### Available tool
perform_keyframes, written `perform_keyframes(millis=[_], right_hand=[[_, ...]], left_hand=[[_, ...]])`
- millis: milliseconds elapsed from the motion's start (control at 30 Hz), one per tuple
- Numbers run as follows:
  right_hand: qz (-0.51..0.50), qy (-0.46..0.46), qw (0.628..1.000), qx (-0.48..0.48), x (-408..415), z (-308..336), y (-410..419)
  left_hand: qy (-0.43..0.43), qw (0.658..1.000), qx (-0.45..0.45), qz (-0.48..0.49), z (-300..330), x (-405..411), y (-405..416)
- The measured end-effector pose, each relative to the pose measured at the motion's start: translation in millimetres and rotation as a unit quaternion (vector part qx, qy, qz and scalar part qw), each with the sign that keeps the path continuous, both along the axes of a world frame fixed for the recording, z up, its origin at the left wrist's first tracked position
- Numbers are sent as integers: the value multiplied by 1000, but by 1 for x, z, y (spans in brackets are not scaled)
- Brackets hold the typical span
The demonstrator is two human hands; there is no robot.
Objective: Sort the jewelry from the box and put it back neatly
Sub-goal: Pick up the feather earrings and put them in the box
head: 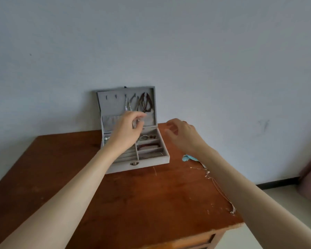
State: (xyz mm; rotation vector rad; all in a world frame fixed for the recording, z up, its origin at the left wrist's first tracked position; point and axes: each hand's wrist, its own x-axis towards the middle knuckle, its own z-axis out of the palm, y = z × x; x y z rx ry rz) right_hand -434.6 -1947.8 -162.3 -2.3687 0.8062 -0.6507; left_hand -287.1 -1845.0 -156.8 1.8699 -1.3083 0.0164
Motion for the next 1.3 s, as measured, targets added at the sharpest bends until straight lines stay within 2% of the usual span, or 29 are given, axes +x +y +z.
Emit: perform_keyframes(millis=[133,267,433,600,767,833,1000,1167,1300], right_hand=[[-13,-23,997,72,48,10,-28],[-55,-24,994,88,87,19,-55],[-67,-33,989,124,123,26,-72],[-73,-56,983,160,144,26,-73],[-95,-74,958,260,145,40,-73],[-87,-94,955,268,139,41,-74],[-102,-121,967,198,115,37,-64],[-115,-139,970,164,83,30,-42],[-130,-144,970,149,59,13,-21]], left_hand=[[40,989,-44,132,9,54,4],[138,963,-46,226,14,103,-4],[258,940,-9,224,12,132,-26],[321,921,-2,222,12,139,-39],[278,932,-17,231,18,139,-32],[223,947,-31,227,19,138,-25],[61,966,-13,250,24,124,-1],[-33,967,-56,246,15,99,28],[-99,967,-56,228,-5,79,55]])
